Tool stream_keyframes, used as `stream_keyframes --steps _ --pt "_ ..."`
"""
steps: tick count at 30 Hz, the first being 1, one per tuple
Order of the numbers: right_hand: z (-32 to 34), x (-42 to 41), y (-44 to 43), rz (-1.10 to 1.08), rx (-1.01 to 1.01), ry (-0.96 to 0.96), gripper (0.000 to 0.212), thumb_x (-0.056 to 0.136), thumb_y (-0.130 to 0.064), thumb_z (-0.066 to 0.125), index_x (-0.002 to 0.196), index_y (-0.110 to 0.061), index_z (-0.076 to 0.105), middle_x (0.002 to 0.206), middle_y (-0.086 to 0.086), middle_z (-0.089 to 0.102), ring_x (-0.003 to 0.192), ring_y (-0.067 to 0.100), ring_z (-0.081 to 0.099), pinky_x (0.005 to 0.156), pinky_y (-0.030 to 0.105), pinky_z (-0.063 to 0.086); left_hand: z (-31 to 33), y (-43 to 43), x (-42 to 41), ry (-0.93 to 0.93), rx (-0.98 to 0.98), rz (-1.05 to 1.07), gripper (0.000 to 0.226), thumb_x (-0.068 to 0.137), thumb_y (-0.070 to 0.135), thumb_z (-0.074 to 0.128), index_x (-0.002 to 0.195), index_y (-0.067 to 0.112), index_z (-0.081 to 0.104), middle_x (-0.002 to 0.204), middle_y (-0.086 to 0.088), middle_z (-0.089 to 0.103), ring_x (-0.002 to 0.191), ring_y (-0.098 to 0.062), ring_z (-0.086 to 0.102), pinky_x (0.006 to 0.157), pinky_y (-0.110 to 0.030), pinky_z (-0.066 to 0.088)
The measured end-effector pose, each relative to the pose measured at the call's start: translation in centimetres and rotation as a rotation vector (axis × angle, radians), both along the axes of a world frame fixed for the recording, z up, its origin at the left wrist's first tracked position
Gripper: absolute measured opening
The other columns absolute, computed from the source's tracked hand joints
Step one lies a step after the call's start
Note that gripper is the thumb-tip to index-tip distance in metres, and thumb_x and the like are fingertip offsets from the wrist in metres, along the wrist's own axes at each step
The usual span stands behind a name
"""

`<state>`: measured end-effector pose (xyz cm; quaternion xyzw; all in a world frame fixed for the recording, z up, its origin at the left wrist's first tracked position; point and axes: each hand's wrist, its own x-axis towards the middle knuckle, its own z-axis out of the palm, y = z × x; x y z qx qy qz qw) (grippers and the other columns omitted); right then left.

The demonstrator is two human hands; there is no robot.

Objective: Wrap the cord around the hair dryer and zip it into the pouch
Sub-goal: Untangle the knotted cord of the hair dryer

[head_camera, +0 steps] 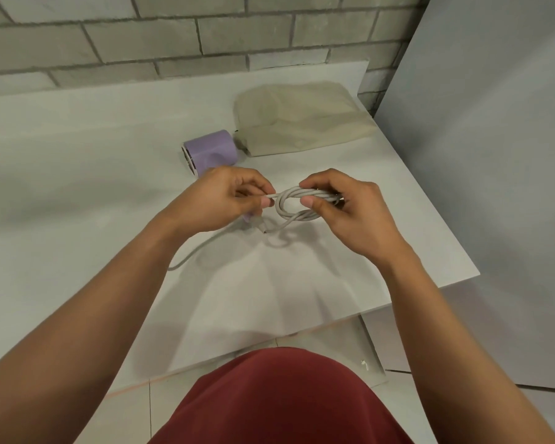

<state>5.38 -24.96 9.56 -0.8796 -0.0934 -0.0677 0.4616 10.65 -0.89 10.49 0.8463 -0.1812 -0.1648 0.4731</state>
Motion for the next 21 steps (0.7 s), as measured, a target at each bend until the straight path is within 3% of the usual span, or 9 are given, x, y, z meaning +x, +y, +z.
stream_keyframes --steps 3,5,8,11,14,17,18,21 --pt "-0.4 0.0 0.3 -0.005 0.148 0.033 0.015 0.098 -0.020 0.073 0.109 -0.029 0.073 0.100 -0.018 0.073 0.091 0.011 0.066 0.076 0.025 0.052 -0.4 0.2 0.3 0.018 0.013 -0.030 0.014 0.095 0.019 0.074 0.107 0.021 0.079 0.088 0.003 0.079 0.088 -0.017 0.075 0.095 -0.039 0.058" --pt "-0.6 0.0 0.4 -0.005 0.226 0.058 0.016 0.100 -0.021 0.070 0.110 -0.033 0.070 0.103 -0.018 0.072 0.096 0.015 0.066 0.082 0.032 0.054 -0.5 0.4 0.3 0.025 -0.019 -0.056 0.018 0.096 0.019 0.072 0.112 0.022 0.079 0.100 0.000 0.080 0.100 -0.021 0.074 0.100 -0.042 0.056" --pt "-0.9 0.1 0.7 0.003 0.301 0.084 0.017 0.104 -0.024 0.065 0.116 -0.035 0.068 0.111 -0.014 0.070 0.103 0.020 0.069 0.095 0.041 0.057 -0.7 0.4 0.0 0.068 -0.106 -0.115 0.024 0.099 0.014 0.066 0.122 0.014 0.075 0.116 -0.002 0.077 0.114 -0.021 0.070 0.106 -0.035 0.052" --pt "-1.3 0.2 0.9 -0.003 0.305 0.096 0.015 0.106 -0.026 0.061 0.118 -0.027 0.069 0.110 -0.007 0.072 0.105 0.023 0.070 0.094 0.051 0.058 -0.6 0.7 -0.5 0.148 -0.160 -0.182 0.028 0.103 0.014 0.059 0.128 0.013 0.071 0.125 0.004 0.074 0.122 -0.013 0.066 0.107 -0.027 0.049" --pt "-1.6 0.1 1.2 -0.007 0.247 0.086 0.016 0.106 -0.031 0.061 0.117 -0.025 0.070 0.107 -0.007 0.074 0.105 0.021 0.071 0.092 0.053 0.057 -0.7 0.7 -0.9 0.230 -0.227 -0.141 0.027 0.096 0.023 0.069 0.120 0.013 0.074 0.115 -0.005 0.077 0.114 -0.021 0.071 0.102 -0.034 0.052" --pt "-1.7 0.3 1.9 -0.020 0.177 0.087 0.017 0.106 -0.035 0.060 0.116 -0.025 0.071 0.103 -0.013 0.075 0.103 0.011 0.071 0.090 0.046 0.058 -1.1 -0.4 -1.6 0.124 -0.182 -0.006 0.021 0.088 0.033 0.080 0.101 0.019 0.074 0.087 -0.013 0.077 0.076 -0.023 0.065 0.077 -0.037 0.048" --pt "-1.7 0.3 2.1 -0.038 0.113 0.056 0.017 0.106 -0.034 0.061 0.115 -0.024 0.071 0.101 -0.017 0.074 0.099 0.007 0.070 0.086 0.040 0.057 -1.4 -0.8 -1.7 0.109 -0.166 0.024 0.019 0.090 0.035 0.078 0.100 0.020 0.073 0.082 -0.009 0.078 0.072 -0.026 0.062 0.075 -0.037 0.046" --pt "-1.7 0.5 2.2 -0.049 -0.264 -0.271 0.020 0.104 -0.026 0.063 0.121 -0.020 0.073 0.110 -0.011 0.070 0.100 0.016 0.062 0.082 0.036 0.053 -1.4 -1.1 -1.9 0.144 -0.153 0.038 0.019 0.095 0.036 0.072 0.107 0.020 0.069 0.090 0.002 0.081 0.080 -0.027 0.068 0.079 -0.035 0.047"
